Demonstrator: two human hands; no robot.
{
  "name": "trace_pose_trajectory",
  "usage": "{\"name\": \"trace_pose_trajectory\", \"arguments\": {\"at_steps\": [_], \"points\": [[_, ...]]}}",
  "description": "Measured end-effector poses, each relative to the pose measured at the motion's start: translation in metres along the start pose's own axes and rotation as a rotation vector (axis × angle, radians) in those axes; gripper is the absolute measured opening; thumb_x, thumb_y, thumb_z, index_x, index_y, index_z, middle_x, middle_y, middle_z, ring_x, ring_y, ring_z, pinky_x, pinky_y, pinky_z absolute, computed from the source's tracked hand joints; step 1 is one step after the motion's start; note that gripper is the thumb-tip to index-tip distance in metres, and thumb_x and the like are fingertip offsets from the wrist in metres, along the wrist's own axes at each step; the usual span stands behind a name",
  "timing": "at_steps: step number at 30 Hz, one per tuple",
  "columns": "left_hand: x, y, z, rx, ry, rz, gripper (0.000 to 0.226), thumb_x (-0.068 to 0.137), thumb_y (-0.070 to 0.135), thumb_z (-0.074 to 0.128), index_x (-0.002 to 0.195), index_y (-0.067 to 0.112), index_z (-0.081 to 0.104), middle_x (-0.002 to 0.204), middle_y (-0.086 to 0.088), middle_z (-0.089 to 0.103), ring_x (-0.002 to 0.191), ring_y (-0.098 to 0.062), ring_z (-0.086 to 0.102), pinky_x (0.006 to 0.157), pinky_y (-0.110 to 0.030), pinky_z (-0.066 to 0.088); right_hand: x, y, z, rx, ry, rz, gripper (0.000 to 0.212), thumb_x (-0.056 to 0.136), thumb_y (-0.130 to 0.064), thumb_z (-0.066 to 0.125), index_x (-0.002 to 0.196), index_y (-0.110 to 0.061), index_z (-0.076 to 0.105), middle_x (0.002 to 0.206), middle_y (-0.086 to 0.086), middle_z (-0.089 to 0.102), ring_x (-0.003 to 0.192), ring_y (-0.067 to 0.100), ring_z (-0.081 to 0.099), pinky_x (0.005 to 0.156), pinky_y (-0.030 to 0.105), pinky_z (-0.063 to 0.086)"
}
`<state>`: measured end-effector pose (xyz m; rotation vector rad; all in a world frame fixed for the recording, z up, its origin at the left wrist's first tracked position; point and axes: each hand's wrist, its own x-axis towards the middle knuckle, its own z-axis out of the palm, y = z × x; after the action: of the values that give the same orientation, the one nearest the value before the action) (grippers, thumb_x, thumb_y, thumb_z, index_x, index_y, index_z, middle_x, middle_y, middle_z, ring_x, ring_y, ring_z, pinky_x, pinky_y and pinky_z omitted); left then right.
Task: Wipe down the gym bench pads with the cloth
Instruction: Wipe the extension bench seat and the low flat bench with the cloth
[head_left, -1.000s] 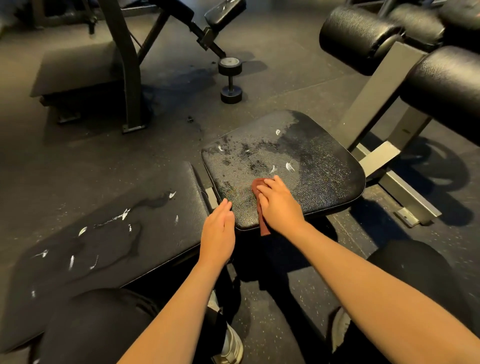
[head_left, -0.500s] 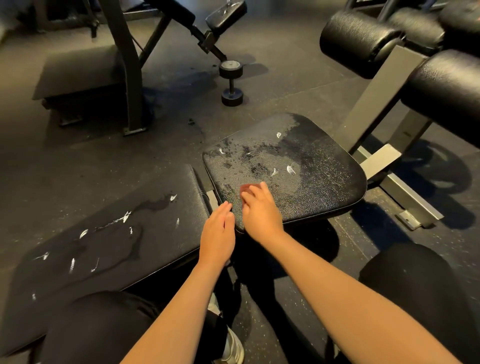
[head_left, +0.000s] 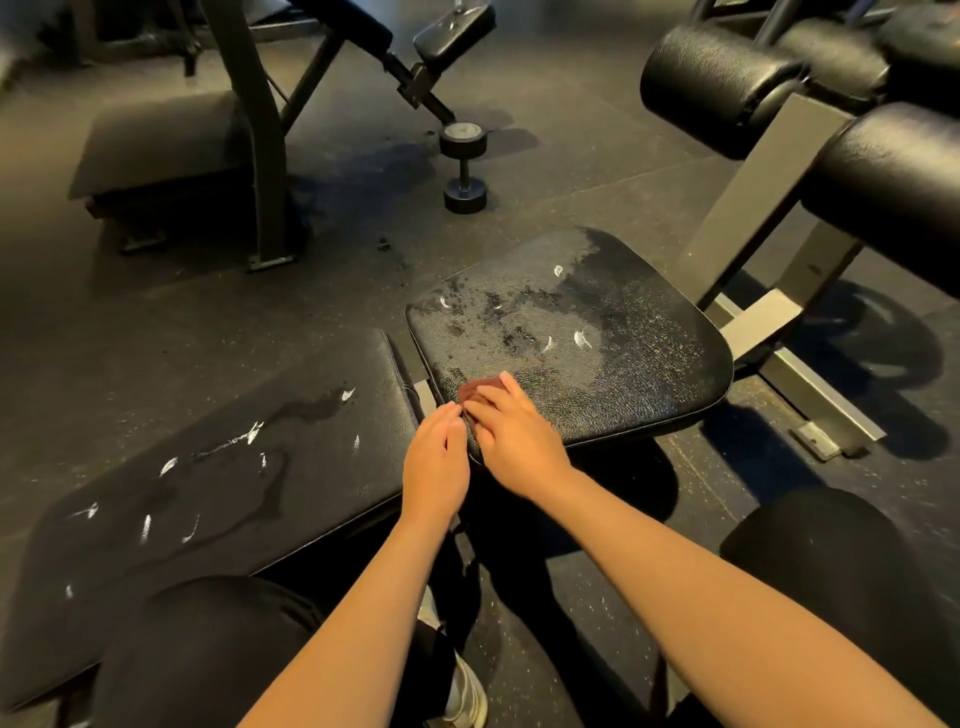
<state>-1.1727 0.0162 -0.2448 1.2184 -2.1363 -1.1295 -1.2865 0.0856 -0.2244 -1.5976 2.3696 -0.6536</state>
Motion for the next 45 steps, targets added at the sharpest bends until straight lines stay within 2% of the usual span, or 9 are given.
{"name": "trace_pose_trajectory", "arguments": {"at_steps": [4,8,11,18,24,29,35,41,45], "points": [[-0.004,0.002,0.019,0.228,-0.043,0.169,0.044,0.107,0.023,0.040,0.146,0.005,0.050,0.155,-0.011,0.044,0.145,-0.024,0.034,0.124,-0.035,0.017,0.002,0.029,-0.013,-0.001,0.129,0.129,0.035,0.102,-0.021,0.045,0.131,-0.019,0.065,0.150,0.000,0.048,0.151,0.027,0.020,0.121,0.044,0.021],[-0.004,0.005,0.029,0.263,0.021,0.178,0.047,0.107,0.025,0.032,0.144,0.003,0.052,0.152,-0.013,0.046,0.144,-0.026,0.034,0.124,-0.038,0.016,-0.017,0.020,0.009,0.021,0.205,0.110,0.041,0.101,-0.027,0.039,0.129,-0.014,0.066,0.146,0.004,0.053,0.150,0.026,0.026,0.118,0.043,0.033],[0.004,0.007,0.035,0.347,0.012,0.258,0.058,0.103,0.035,0.023,0.142,0.007,0.055,0.149,-0.008,0.052,0.142,-0.025,0.038,0.123,-0.040,0.021,-0.026,0.025,0.004,-0.003,0.200,0.042,0.046,0.099,-0.032,0.035,0.126,-0.016,0.068,0.141,0.003,0.058,0.146,0.029,0.034,0.118,0.042,0.030],[0.003,0.009,0.043,0.338,0.009,0.256,0.049,0.104,0.032,0.037,0.142,0.009,0.057,0.149,-0.008,0.051,0.140,-0.027,0.040,0.122,-0.041,0.024,-0.024,0.035,0.001,0.017,0.292,0.229,0.038,0.099,-0.023,0.044,0.126,-0.012,0.068,0.142,0.005,0.056,0.148,0.027,0.031,0.116,0.043,0.035],[0.004,0.019,0.045,0.360,0.029,0.309,0.041,0.102,0.029,0.046,0.139,0.016,0.060,0.146,-0.002,0.054,0.135,-0.025,0.044,0.115,-0.044,0.029,-0.031,0.049,-0.016,-0.054,0.264,0.047,0.040,0.098,-0.029,0.041,0.118,-0.015,0.073,0.133,0.005,0.064,0.137,0.033,0.046,0.111,0.048,0.037],[0.007,0.017,0.052,0.347,0.019,0.338,0.040,0.103,0.032,0.045,0.137,0.019,0.062,0.143,0.002,0.055,0.133,-0.022,0.046,0.115,-0.040,0.028,-0.021,0.067,-0.031,-0.013,0.311,0.333,0.033,0.103,-0.019,0.046,0.128,-0.010,0.066,0.145,0.007,0.053,0.147,0.029,0.029,0.119,0.038,0.022],[0.028,0.040,0.055,0.313,-0.004,0.242,0.039,0.104,0.032,0.042,0.138,0.028,0.060,0.143,0.009,0.052,0.132,-0.017,0.041,0.111,-0.040,0.023,-0.027,0.056,-0.017,-0.064,0.255,0.067,0.046,0.100,-0.031,0.035,0.122,-0.010,0.069,0.132,0.007,0.063,0.138,0.035,0.045,0.114,0.047,0.036],[0.021,0.032,0.060,0.449,-0.010,0.311,0.041,0.106,0.039,0.038,0.142,0.031,0.054,0.151,0.015,0.045,0.137,-0.015,0.036,0.114,-0.040,0.019,-0.014,0.086,-0.043,-0.028,0.327,0.363,0.037,0.106,-0.023,0.041,0.135,-0.013,0.062,0.150,0.004,0.048,0.150,0.026,0.023,0.121,0.036,0.016],[0.021,0.032,0.061,0.403,-0.001,0.282,0.044,0.106,0.040,0.032,0.141,0.031,0.056,0.151,0.015,0.047,0.138,-0.015,0.036,0.114,-0.039,0.018,-0.013,0.054,-0.023,0.022,0.258,0.248,0.039,0.105,-0.022,0.040,0.133,-0.007,0.061,0.147,0.007,0.051,0.149,0.028,0.026,0.122,0.037,0.022]]}}
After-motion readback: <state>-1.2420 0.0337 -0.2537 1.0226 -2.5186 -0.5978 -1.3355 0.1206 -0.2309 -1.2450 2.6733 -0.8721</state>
